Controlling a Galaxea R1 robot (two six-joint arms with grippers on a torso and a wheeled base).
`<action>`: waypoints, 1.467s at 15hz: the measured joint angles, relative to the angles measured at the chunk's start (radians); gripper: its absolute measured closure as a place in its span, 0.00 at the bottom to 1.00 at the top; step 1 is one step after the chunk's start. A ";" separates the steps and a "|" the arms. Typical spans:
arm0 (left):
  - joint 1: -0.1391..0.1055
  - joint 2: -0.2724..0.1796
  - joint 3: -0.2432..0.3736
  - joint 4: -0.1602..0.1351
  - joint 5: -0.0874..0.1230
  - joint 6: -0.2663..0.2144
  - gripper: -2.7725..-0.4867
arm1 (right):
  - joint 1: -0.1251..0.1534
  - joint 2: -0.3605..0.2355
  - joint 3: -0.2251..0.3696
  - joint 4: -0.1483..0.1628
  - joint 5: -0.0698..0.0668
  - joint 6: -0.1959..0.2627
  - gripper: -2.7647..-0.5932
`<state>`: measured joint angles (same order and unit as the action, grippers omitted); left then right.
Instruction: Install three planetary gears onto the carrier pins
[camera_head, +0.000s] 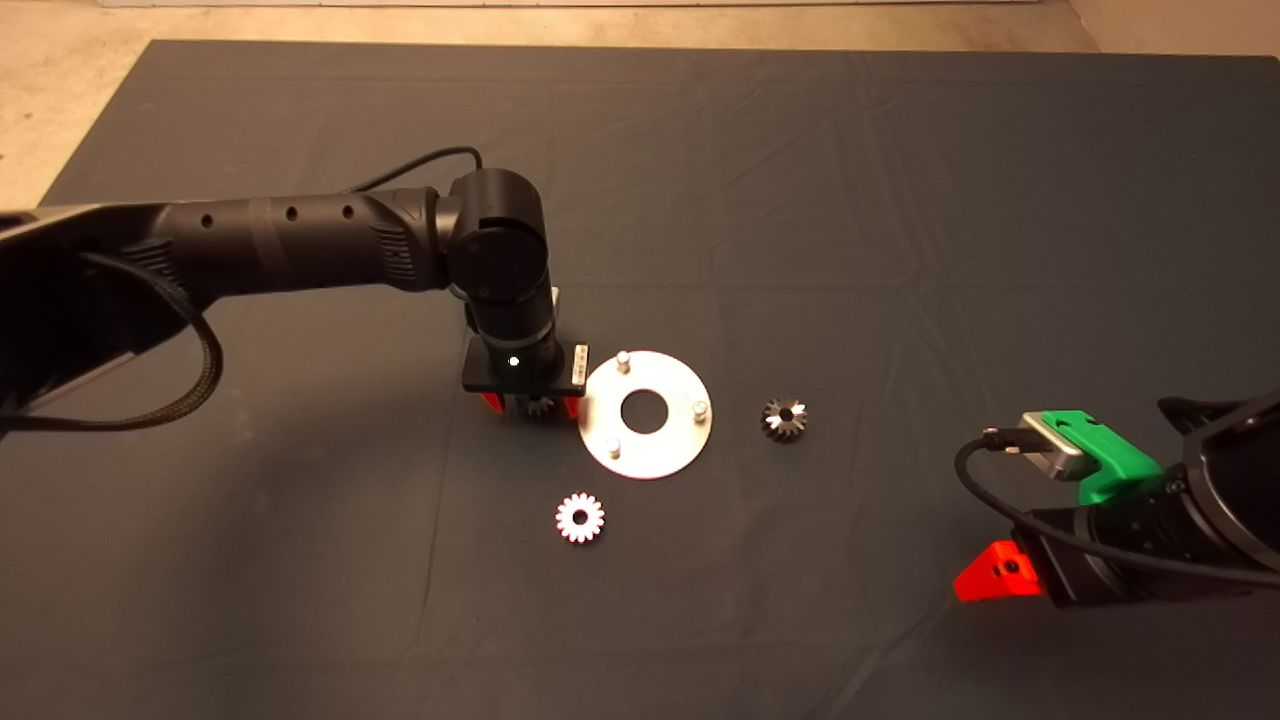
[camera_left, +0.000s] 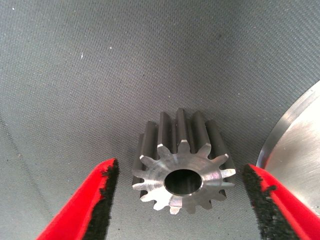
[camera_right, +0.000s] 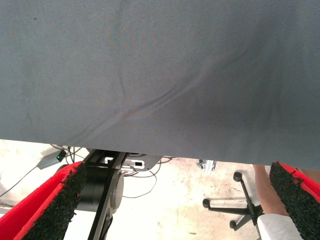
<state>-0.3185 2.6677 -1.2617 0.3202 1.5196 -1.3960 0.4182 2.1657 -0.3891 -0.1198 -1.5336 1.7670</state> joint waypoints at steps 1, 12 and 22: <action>0.000 0.000 0.000 0.000 0.000 0.000 0.48 | 0.000 0.000 0.000 0.000 0.000 0.000 0.02; 0.000 -0.003 -0.024 0.004 -0.015 -0.001 0.55 | 0.000 0.000 0.000 0.000 0.000 0.000 0.02; 0.000 -0.002 -0.027 0.005 -0.035 -0.001 0.70 | 0.000 0.000 0.000 0.000 0.000 0.000 0.02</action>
<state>-0.3185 2.6654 -1.2891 0.3253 1.4849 -1.3970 0.4185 2.1657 -0.3891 -0.1198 -1.5336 1.7670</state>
